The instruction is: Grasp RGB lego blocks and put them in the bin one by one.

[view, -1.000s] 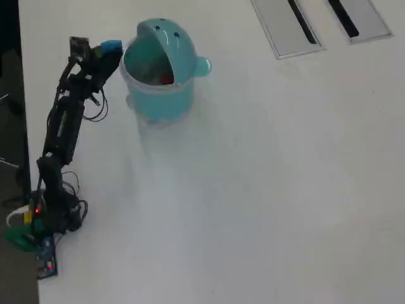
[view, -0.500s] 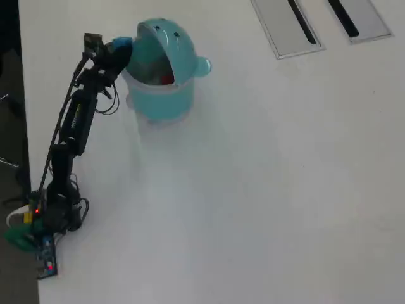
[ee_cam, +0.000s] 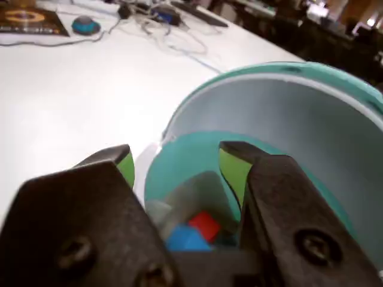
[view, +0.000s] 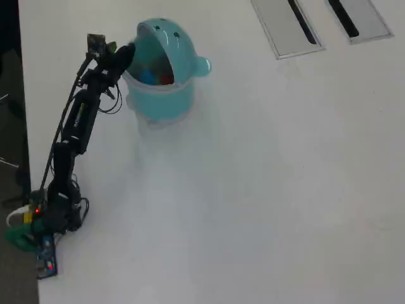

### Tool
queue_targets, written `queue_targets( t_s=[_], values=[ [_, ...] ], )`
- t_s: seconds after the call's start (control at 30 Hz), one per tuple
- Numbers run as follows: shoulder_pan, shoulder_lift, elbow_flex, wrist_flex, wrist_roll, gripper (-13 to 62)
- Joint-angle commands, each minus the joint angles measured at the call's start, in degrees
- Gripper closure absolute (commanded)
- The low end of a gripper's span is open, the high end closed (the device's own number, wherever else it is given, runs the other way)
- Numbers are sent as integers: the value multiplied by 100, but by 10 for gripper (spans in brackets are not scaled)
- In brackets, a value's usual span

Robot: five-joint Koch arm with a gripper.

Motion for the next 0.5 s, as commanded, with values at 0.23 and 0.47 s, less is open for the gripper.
queue_targets(
  t_s=[0.23,0.47],
  values=[
    [70,378,-457,-193,0,208],
    [35,1134,-387,1020,387,208]
  ],
)
